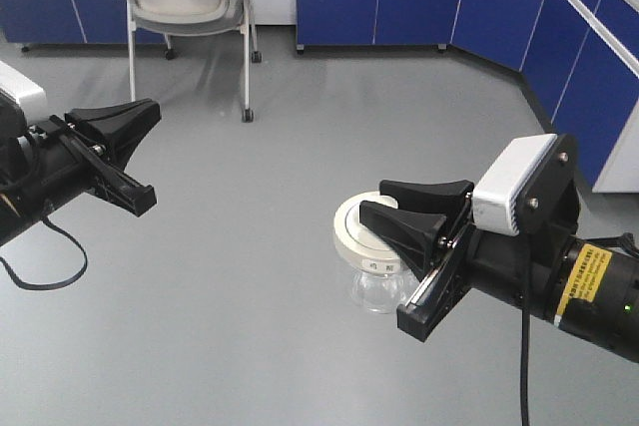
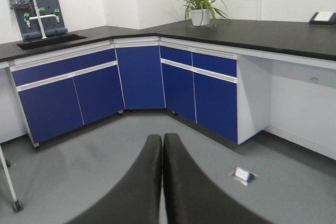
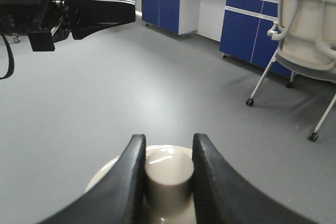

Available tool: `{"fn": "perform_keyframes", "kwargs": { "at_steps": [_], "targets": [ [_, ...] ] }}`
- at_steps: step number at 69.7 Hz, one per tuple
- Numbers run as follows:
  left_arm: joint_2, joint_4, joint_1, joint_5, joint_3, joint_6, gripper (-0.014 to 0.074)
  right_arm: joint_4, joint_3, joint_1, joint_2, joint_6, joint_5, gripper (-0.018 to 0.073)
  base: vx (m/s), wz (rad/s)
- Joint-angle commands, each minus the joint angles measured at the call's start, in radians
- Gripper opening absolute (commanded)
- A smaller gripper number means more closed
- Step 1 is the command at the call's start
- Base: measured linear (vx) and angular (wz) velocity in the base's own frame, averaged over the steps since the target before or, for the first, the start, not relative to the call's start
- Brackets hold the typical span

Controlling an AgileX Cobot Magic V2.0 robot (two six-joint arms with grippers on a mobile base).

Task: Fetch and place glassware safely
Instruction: 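Hold the jar in the right gripper while the base drives away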

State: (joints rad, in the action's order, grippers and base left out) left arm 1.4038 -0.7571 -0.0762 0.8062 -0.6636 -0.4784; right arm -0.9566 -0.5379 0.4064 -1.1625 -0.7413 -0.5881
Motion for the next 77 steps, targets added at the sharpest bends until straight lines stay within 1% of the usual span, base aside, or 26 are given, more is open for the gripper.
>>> {"fn": "perform_keyframes", "kwargs": {
  "at_steps": [1,46,77],
  "targets": [
    [-0.031,0.034,0.001,0.065,-0.024,-0.011,-0.0007,0.036,-0.031,-0.003,0.026,-0.001,-0.076,-0.0003,0.75,-0.04],
    [-0.031,0.034,0.001,0.065,-0.024,-0.011,-0.0007,0.036,-0.031,-0.004,0.026,-0.001,-0.076,-0.0003,0.71,0.0],
    [-0.031,0.034,0.001,0.065,-0.024,-0.011,-0.0007,0.036,-0.031,-0.004,0.026,-0.001,-0.075,-0.0003,0.59,-0.06]
  ]
}}
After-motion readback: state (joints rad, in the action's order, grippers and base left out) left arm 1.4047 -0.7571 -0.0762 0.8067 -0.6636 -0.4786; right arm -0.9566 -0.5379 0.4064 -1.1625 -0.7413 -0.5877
